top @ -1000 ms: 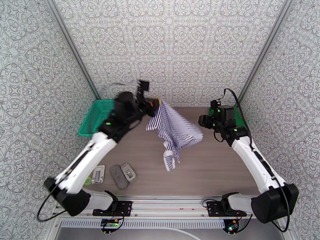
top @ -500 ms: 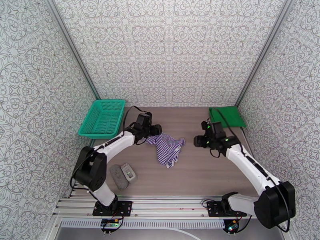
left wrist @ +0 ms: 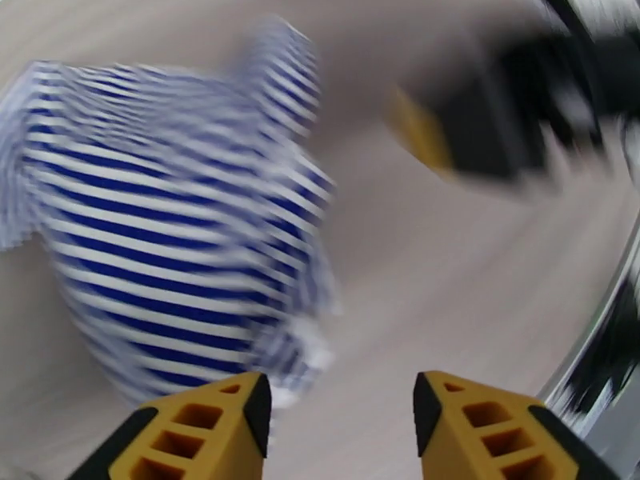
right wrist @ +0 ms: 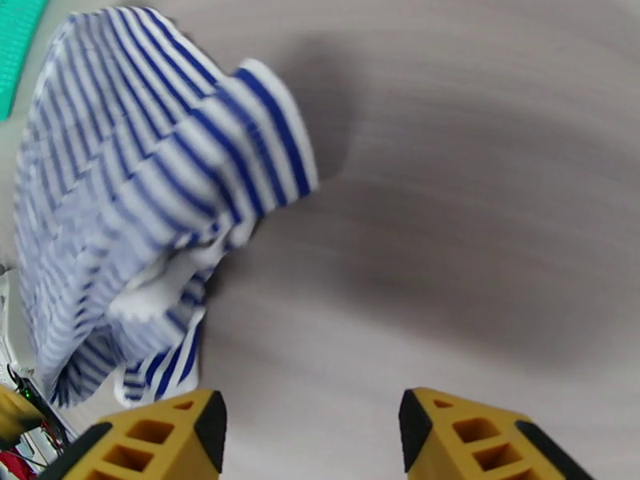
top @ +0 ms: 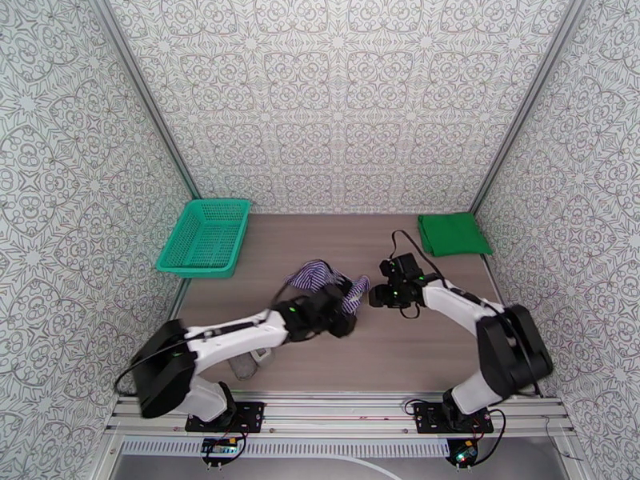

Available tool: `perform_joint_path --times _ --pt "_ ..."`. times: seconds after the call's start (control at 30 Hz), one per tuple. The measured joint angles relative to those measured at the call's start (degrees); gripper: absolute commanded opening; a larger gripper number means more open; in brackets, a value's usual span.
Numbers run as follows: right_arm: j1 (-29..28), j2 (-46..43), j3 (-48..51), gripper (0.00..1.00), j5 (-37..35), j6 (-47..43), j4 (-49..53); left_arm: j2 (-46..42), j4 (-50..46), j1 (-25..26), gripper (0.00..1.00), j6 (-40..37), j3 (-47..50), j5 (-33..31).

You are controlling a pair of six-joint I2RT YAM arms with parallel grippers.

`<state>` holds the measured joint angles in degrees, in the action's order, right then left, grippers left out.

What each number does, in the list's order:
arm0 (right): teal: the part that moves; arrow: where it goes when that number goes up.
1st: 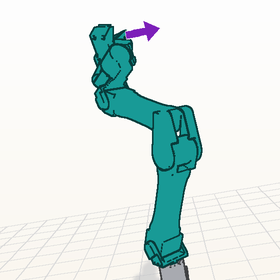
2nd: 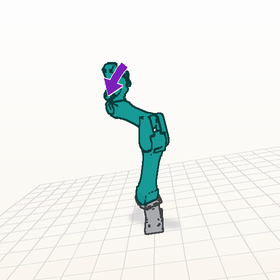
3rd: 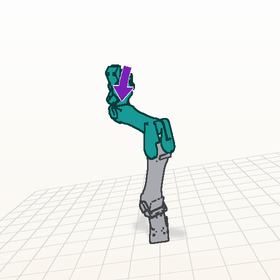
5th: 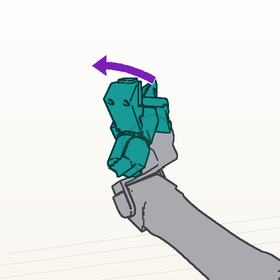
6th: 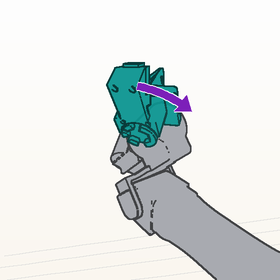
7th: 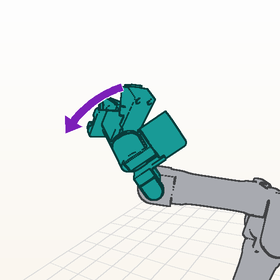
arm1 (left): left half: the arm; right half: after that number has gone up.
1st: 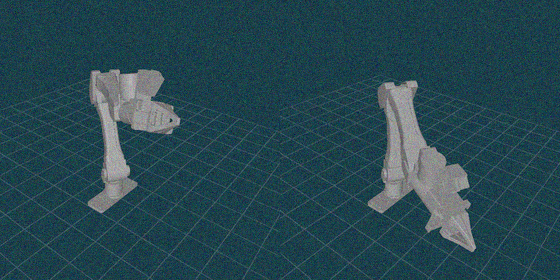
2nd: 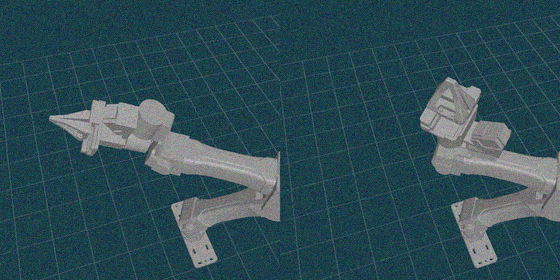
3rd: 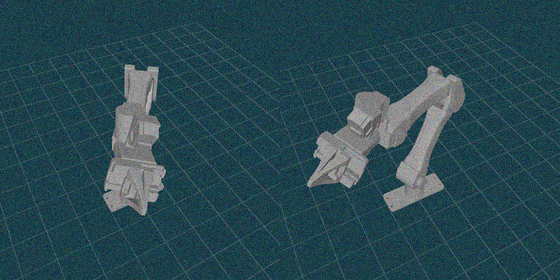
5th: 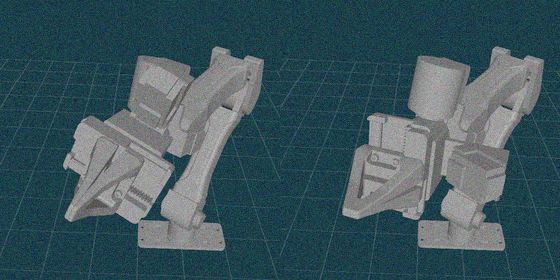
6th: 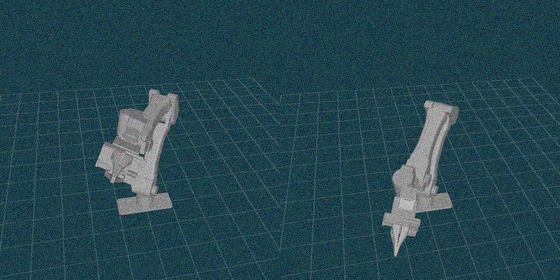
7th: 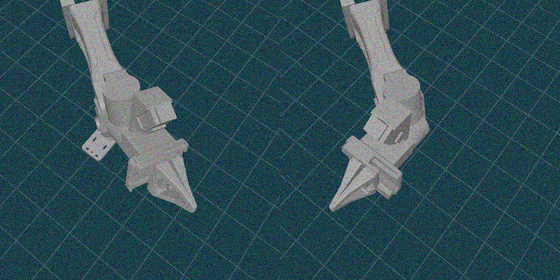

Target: Fold and stack the mixed laundry pile

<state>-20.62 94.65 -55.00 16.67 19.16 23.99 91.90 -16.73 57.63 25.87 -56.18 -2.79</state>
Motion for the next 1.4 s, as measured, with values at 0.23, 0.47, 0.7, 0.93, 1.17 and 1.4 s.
perform_joint_path --times 0.23,0.47,0.7,0.93,1.17,1.4 --pt "0.0 7.13 -3.41 0.62 4.55 0.57 -6.95 15.96 -3.5 3.08 0.63 -3.98 -11.91 -5.11" --pt "0.02 13.44 -6.78 0.28 7.65 1.6 -10.27 19.63 -7.61 2.97 0.27 -5.75 -15.13 -10.71" --pt "0.22 13.44 -9.01 0.0 7.43 1.66 -10.49 18.47 -7.32 2.93 0.0 -7.1 -13.29 -13.99" --pt "0.79 4.37 -12.17 0.0 1.22 0.07 -3.34 -0.31 -2.64 2.19 0.0 -9.49 -2.67 -15.61" --pt "3.65 -7.28 -19.85 0.0 -3.96 -1.42 3.28 -23.96 1.57 -4.0 0.0 -11.19 2.49 -15.13" --pt "3.8 -12.15 -26.47 0.0 -2.43 -2.08 7.1 -32.65 2.08 -10.08 0.04 -12.2 2.73 -10.67"
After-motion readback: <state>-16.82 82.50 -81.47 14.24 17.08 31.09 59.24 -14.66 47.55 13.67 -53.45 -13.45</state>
